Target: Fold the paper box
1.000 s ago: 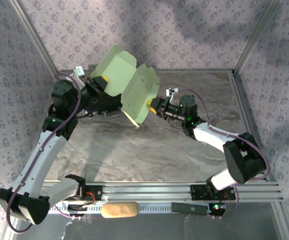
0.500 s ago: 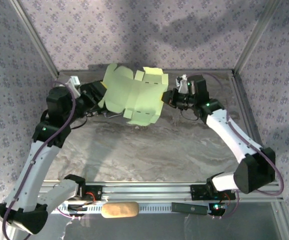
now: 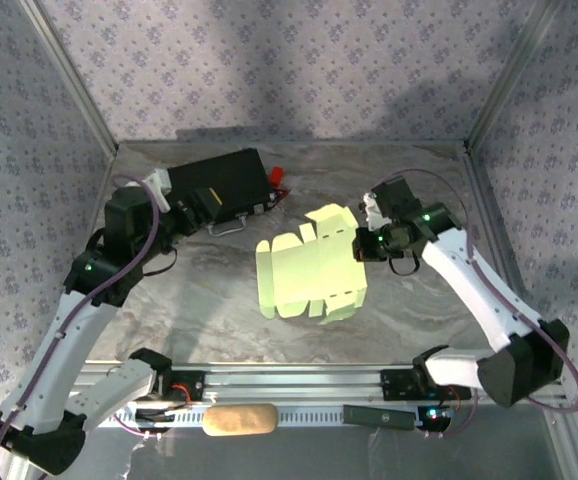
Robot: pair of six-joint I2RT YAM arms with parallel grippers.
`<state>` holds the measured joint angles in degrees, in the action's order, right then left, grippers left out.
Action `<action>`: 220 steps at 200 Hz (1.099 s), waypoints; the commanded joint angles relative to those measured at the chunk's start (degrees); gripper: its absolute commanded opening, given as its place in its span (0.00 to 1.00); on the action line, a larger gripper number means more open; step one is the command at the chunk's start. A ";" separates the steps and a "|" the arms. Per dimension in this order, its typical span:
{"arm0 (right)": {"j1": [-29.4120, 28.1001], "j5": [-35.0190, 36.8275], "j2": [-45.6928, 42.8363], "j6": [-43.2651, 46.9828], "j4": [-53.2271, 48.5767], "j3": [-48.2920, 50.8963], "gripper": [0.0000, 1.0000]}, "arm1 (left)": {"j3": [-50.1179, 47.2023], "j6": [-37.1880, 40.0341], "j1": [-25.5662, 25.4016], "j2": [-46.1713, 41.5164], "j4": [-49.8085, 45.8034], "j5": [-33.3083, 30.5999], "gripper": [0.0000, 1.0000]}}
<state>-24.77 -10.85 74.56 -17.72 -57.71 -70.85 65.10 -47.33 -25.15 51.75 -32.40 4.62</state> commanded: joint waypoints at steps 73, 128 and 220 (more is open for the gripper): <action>-10.63 25.50 18.34 28.27 6.21 -8.09 0.00 | -9.12 10.64 -3.45 8.66 10.04 2.91 0.66; -13.02 26.97 17.95 44.08 15.56 -9.86 0.00 | -12.99 -0.95 1.16 8.99 19.47 9.06 0.62; -21.72 33.01 17.15 64.15 30.12 -5.41 0.00 | -10.94 4.36 8.32 13.86 15.69 12.61 0.52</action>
<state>-44.64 17.43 90.39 39.20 -30.74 -77.89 56.62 -45.08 -19.51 66.52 -15.86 14.66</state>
